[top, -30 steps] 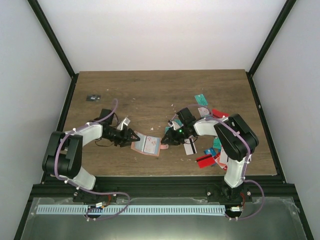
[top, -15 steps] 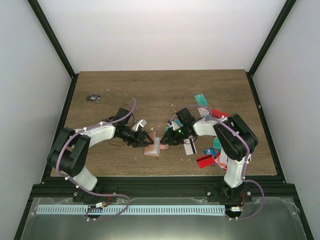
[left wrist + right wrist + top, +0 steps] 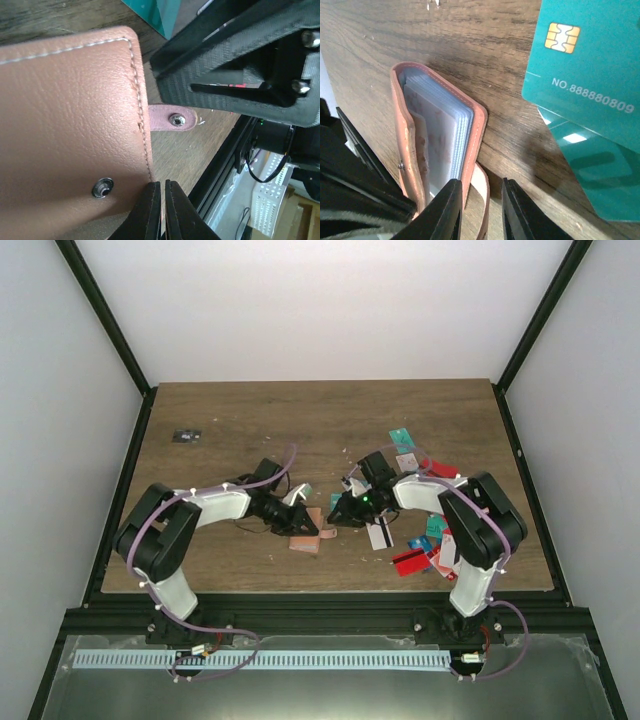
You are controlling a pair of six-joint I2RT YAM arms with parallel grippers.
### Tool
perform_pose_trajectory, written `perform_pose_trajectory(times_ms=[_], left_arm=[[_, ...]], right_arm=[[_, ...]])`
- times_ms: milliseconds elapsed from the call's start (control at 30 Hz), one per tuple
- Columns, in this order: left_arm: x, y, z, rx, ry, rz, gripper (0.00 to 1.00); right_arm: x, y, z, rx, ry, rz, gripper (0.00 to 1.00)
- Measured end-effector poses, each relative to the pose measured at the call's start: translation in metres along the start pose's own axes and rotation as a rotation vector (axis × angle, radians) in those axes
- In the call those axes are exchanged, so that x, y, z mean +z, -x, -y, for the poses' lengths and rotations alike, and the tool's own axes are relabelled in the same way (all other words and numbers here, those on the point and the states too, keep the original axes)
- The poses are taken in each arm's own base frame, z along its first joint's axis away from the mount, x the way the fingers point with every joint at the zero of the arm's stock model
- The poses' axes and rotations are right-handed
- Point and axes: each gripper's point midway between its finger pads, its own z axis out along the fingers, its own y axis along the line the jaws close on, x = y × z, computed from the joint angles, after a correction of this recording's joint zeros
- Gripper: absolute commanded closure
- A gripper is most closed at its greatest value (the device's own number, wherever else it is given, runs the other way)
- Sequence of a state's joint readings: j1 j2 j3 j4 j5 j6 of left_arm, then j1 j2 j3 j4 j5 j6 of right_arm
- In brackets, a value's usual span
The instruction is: Put the credit cards into the card holder
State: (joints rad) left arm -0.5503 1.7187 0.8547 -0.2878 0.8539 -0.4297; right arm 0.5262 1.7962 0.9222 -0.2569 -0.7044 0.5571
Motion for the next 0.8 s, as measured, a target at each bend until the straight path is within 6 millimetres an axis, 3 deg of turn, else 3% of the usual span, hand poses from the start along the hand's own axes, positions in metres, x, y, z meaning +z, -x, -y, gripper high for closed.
perform_pose_trajectory(times_ms=[233, 567, 667, 800], left_arm=[[0.004, -0.001, -0.007, -0.018, 0.010, -0.005, 0.96], [0.016, -0.008, -0.016, -0.044, 0.016, -0.046, 0.96], [0.018, -0.010, -0.016, -0.045, 0.013, -0.055, 0.96], [0.019, -0.011, -0.013, -0.039, 0.002, -0.060, 0.96]], right_arm=[[-0.007, -0.001, -0.013, -0.034, 0.045, -0.004, 0.75], [-0.016, 0.015, -0.059, -0.122, 0.211, 0.000, 0.82], [-0.011, 0.019, -0.060, -0.118, 0.227, -0.006, 0.86], [0.007, 0.018, -0.045, -0.068, 0.218, -0.037, 0.88]])
